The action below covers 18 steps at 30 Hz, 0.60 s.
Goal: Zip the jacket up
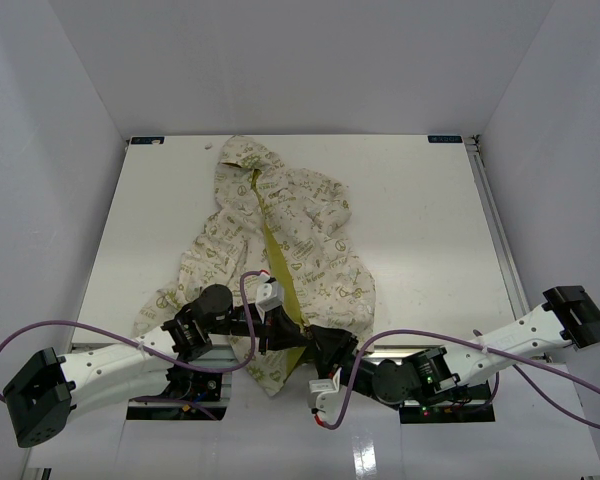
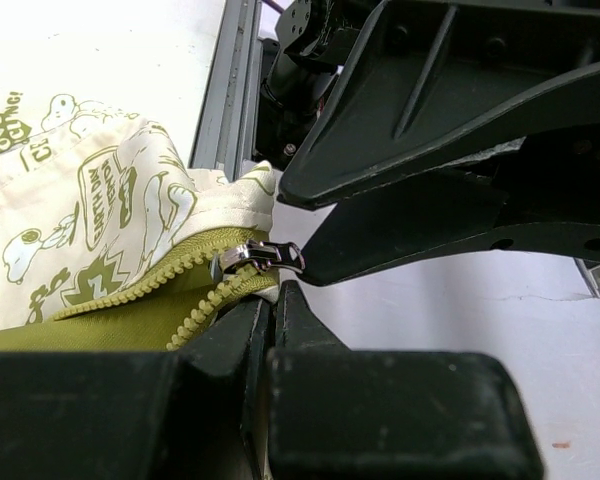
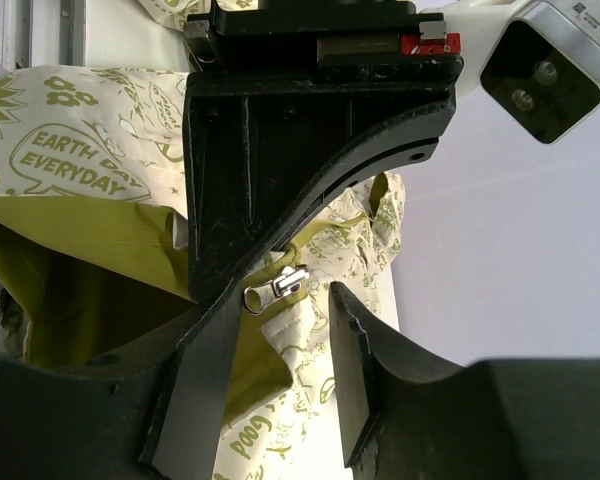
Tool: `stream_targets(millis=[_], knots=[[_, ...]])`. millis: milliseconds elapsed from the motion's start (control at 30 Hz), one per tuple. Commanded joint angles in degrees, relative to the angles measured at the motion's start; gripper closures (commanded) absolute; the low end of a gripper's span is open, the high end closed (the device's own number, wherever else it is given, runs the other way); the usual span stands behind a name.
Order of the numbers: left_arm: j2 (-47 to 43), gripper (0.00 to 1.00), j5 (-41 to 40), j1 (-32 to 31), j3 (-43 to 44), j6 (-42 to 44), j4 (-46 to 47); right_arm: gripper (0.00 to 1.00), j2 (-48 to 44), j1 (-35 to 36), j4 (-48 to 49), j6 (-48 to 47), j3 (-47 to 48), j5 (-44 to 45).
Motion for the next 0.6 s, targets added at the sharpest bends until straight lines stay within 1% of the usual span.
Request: stream_targets(millis=[0,167,333,567], knots=[[-0.7,1.00,1.8,-0.1,-0.1,-0.5,2.5,0.55,0.3,0.2,4.9,-1.5,-0.2,1.7],[-0.6,1.00,1.7,-0.1,-0.1,-0.5,2.4,0.59,0.3,0.3,5.7,-1.8,-0.4,1.9],[-0.6,1.00,1.7,-0.1,-0.2,-0.3,2.4,0.69,0.6,0.3,6.7,-2.1,-0.5,2.2],[-1.0,1.00,1.8,-0.1,-0.3,-0.5,2.4,0.79,0.7,0.3,7.2,-2.2,-0.6,2.3]])
